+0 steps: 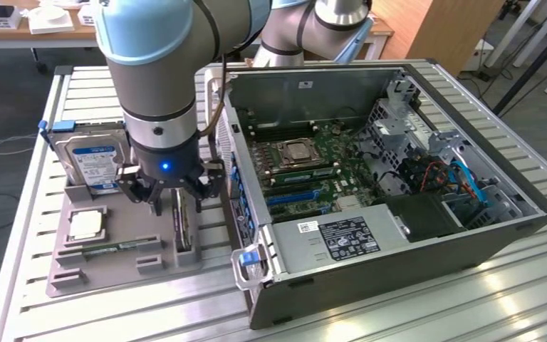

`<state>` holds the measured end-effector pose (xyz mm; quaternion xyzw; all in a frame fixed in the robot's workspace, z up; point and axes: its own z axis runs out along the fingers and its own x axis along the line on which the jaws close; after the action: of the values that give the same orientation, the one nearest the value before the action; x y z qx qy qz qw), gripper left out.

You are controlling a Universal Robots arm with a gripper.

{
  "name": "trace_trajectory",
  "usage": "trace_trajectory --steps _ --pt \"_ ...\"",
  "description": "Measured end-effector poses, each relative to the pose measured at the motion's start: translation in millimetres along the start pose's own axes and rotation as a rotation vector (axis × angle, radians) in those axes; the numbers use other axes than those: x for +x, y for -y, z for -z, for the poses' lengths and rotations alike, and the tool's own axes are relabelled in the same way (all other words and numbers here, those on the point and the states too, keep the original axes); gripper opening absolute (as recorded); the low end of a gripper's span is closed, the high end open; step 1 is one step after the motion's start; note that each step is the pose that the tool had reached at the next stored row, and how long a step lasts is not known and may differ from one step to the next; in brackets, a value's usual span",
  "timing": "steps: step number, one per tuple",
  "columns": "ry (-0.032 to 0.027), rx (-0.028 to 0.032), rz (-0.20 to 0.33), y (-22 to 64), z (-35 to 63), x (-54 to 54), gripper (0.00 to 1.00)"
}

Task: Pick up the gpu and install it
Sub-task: 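Pick up the gpu and move the gpu toward the slot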

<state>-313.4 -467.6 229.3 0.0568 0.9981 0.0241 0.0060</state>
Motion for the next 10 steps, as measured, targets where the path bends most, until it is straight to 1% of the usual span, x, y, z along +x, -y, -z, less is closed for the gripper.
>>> trace_trajectory --steps 2,9,10 --pt "0.0 -0.0001 0.0 -1.5 -0.8 0.2 0.65" --pt "-0.0006 0.0001 0.0 -1.6 -2.3 0.4 0.65" --pt "-0.0009 0.0001 0.0 -1.6 -2.4 0.4 0.64"
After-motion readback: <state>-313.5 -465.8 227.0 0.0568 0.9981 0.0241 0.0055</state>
